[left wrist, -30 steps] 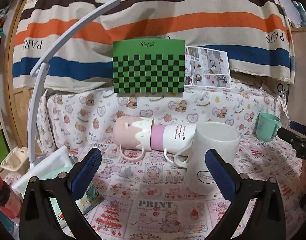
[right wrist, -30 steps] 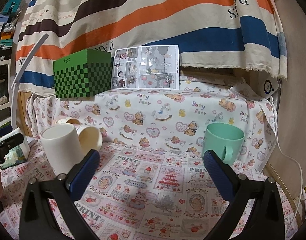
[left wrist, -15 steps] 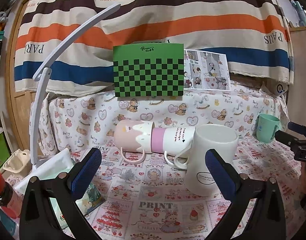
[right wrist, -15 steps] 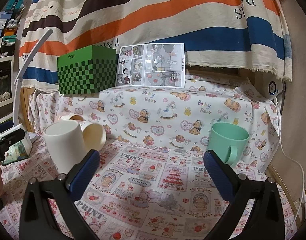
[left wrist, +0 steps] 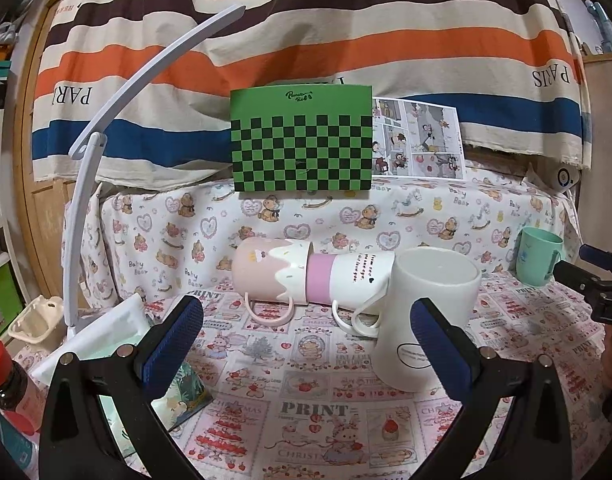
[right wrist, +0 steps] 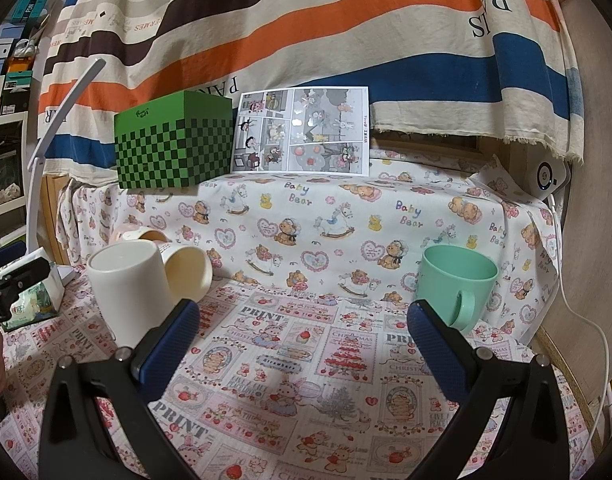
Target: Flip cup upside down
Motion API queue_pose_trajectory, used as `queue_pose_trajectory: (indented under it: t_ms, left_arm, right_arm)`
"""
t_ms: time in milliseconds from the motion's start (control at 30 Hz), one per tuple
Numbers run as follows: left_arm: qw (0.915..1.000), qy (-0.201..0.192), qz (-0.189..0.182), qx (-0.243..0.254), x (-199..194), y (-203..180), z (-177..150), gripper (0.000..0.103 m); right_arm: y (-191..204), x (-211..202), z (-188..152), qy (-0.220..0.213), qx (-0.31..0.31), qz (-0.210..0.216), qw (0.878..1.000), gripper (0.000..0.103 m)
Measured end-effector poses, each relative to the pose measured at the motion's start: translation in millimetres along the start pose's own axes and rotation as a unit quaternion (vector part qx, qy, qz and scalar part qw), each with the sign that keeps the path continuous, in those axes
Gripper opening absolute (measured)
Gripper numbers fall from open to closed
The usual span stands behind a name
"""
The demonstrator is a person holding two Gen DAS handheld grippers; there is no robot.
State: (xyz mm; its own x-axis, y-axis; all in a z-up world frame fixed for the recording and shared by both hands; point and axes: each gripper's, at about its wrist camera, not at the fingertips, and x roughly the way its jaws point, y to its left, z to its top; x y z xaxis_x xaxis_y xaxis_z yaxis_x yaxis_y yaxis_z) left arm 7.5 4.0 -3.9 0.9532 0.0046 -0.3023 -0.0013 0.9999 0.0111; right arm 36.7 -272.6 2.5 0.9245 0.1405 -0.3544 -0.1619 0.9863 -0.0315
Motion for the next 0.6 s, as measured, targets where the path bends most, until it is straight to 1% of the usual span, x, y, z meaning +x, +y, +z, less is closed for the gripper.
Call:
queue_pose_trajectory:
  t_ms: [600]
  left_arm:
    - [1.0000, -0.001, 0.001, -0.002, -0.6, 1.3, -0.4, 0.103]
  right_arm:
    - [0.0, 0.2, -0.3, 0.000, 0.000, 0.000, 1.000, 0.103]
